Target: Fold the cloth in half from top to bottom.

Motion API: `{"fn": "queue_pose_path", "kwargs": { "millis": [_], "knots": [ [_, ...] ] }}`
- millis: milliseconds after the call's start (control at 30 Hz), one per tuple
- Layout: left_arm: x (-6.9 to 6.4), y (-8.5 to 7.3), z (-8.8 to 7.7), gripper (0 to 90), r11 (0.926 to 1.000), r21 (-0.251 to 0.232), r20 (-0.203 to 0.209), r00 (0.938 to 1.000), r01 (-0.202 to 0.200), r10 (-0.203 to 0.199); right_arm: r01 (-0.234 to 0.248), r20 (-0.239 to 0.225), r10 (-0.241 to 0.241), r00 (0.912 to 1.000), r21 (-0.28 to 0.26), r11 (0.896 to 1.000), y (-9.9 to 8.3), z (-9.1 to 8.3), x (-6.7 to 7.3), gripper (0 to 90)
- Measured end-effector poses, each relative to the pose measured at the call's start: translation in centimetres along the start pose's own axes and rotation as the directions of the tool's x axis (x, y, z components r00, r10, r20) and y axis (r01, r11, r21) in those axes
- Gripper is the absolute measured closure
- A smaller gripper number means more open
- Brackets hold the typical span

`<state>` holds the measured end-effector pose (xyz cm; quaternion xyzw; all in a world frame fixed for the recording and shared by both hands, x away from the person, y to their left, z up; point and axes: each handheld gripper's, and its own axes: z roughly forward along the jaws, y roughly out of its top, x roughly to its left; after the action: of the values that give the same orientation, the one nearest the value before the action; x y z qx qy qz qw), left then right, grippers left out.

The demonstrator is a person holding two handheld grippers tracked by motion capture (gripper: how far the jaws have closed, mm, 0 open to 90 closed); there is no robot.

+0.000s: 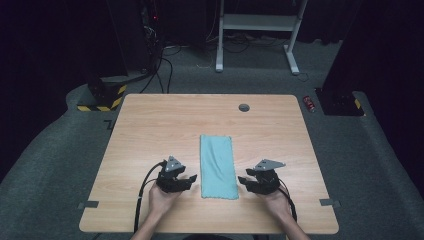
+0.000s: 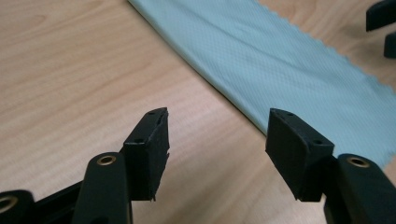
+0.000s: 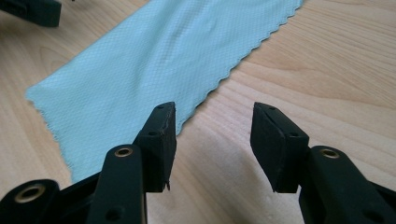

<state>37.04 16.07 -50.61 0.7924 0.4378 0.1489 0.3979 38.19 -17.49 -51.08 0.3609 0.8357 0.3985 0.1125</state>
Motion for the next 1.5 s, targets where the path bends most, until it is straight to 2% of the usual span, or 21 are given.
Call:
{"fn": "queue_pose_path", "kwargs": {
  "millis": [67, 133, 233, 300, 433, 567, 667, 833, 900, 967, 1100, 1167, 1233, 1367, 1467, 1500],
  "knots": [
    [0.4, 0.6, 0.4, 39.9, 0.9998, -0.012, -0.005, 0.9999, 0.014, -0.014, -0.019, -0.006, 0.019, 0.9998, 0.018, 1.0, 0.5, 0.1, -0.3, 51.8],
    [0.7, 1.3, 0.9, 40.2, 0.9999, -0.006, -0.013, 0.9998, 0.012, -0.012, -0.038, -0.008, 0.039, 0.9992, 0.026, 0.999, 1.1, 0.3, -0.6, 51.2],
    [1.3, 2.4, 1.6, 42.4, 0.9997, -0.014, -0.004, 0.9998, 0.021, -0.021, -0.041, -0.007, 0.041, 0.9991, 0.014, 0.999, 1.8, 0.4, -0.9, 48.2],
    [1.5, 2.9, 1.8, 41.8, 0.9992, -0.03, -0.014, 0.9996, 0.026, -0.026, -0.044, -0.023, 0.045, 0.9987, 0.021, 0.999, 2.3, 0.6, -1.2, 47.3],
    [1.6, 3.8, 2.5, 41.4, 0.9999, -0.016, -0.033, 0.9994, 0.005, -0.006, -0.036, -0.052, 0.037, 0.998, 0.03, 0.999, 3.0, 1.0, -1.5, 47.3],
    [1.9, 4.6, 3.0, 41.0, 0.9998, 0.016, -0.041, 0.9991, 0.007, -0.007, -0.032, -0.048, 0.034, 0.9983, 0.025, 0.999, 3.5, 1.3, -1.7, 47.5],
    [2.3, 4.9, 3.3, 45.6, 0.9997, 0.016, -0.029, 0.9994, 0.021, -0.02, -0.032, -0.042, 0.033, 0.9986, 0.018, 0.999, 3.9, 1.4, -1.9, 48.5],
    [2.7, 5.6, 4.0, 42.4, 0.9996, 0.017, -0.024, 0.9995, 0.023, -0.022, -0.044, -0.045, 0.044, 0.998, 0.006, 0.999, 4.6, 1.6, -2.3, 48.7],
    [2.9, 5.7, 4.1, 41.9, 0.9992, -0.007, -0.018, 0.999, 0.041, -0.041, -0.057, -0.048, 0.057, 0.9972, -0.011, 0.998, 4.9, 1.5, -2.6, 50.3],
    [3.2, 5.8, 4.3, 41.9, 0.9986, -0.002, -0.008, 0.9986, 0.052, -0.052, -0.068, -0.05, 0.067, 0.9965, -0.019, 0.998, 5.1, 1.4, -2.8, 51.1],
    [3.6, 6.5, 4.8, 39.9, 0.9993, 0.002, -0.002, 0.9993, 0.036, -0.036, -0.07, -0.05, 0.069, 0.9963, -0.021, 0.997, 5.7, 1.5, -3.2, 52.2],
    [3.7, 6.6, 4.8, 39.1, 0.999, -0.036, 0.002, 0.9996, 0.028, -0.028, -0.082, -0.054, 0.081, 0.9952, -0.017, 0.996, 5.9, 1.6, -3.5, 52.1],
    [4.0, 6.6, 4.9, 39.1, 0.9987, -0.038, 0.006, 0.9994, 0.034, -0.034, -0.084, -0.056, 0.083, 0.995, -0.022, 0.996, 6.2, 1.7, -3.7, 52.4],
    [4.7, 6.3, 5.4, 40.3, 0.9976, -0.027, 0.011, 0.9979, 0.064, -0.064, -0.093, -0.055, 0.092, 0.9942, -0.022, 0.995, 6.7, 2.0, -4.1, 52.6],
    [5.1, 6.5, 5.3, 42.9, 0.9949, -0.039, 0.008, 0.9956, 0.093, -0.093, -0.094, -0.049, 0.092, 0.9945, -0.033, 0.995, 7.1, 2.1, -4.1, 53.8],
    [5.2, 6.7, 5.3, 42.9, 0.9955, -0.02, 0.013, 0.9957, 0.092, -0.092, -0.091, -0.044, 0.09, 0.995, -0.036, 0.995, 7.3, 2.1, -4.0, 54.0]
  ]
}}
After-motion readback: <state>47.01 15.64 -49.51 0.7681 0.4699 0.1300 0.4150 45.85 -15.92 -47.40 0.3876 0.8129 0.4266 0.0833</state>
